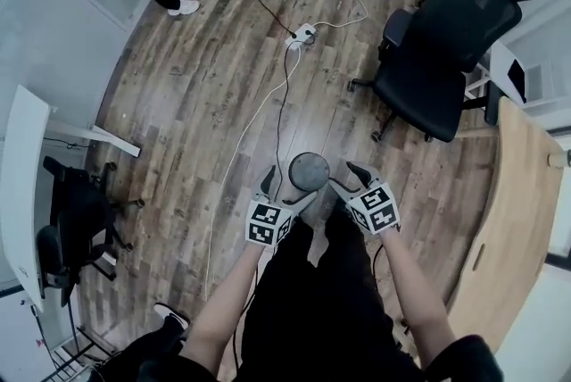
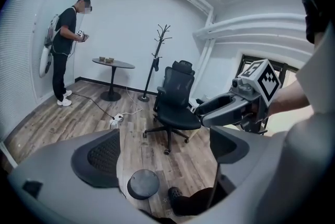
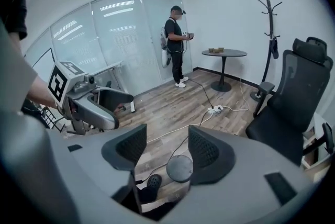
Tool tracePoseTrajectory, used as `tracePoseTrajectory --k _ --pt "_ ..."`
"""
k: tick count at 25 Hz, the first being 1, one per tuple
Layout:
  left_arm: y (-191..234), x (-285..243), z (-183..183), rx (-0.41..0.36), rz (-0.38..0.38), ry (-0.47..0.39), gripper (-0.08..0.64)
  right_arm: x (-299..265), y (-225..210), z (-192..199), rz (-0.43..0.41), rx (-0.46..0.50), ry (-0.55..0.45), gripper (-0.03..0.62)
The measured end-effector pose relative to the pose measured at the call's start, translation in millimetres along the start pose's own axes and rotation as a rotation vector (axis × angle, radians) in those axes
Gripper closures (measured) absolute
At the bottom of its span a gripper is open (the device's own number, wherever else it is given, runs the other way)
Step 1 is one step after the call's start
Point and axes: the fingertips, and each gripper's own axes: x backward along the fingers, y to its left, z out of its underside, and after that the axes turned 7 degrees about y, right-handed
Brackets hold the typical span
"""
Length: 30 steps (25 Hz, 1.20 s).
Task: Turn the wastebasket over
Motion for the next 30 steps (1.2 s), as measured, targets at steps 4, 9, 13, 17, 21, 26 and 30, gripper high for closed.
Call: tracePoseTrajectory --k 4,9,13,17,21,26,30 --pt "-10 12 -24 -0.037 0.022 -0.04 -0.011 19 3 -10 0.02 -0.026 -0.054 0.334" --pt "-29 21 -38 -0.079 0.106 -0.042 -0.005 42 11 -26 0.043 -0.056 -0.123 0.392" --pt "-40 25 -52 -0.113 0.126 -0.057 0.082 60 14 -33 0.044 -0.099 -0.179 0.423" --pt "-43 31 -76 -0.118 0.121 -0.103 0.248 74 11 -37 0.056 -0.135 -0.221 0.464" --pt "-42 41 -98 -0.13 0.113 -0.147 0.358 90 8 -47 0.067 -0.169 -0.285 0.5" --pt "-35 53 -114 -0.139 0.089 -0.191 0.503 109 4 -65 0.059 -0.198 -0.378 0.529" --pt "-35 68 -125 -0.138 0.101 -0.21 0.541 124 2 -82 0.044 -0.193 -0.441 0.541"
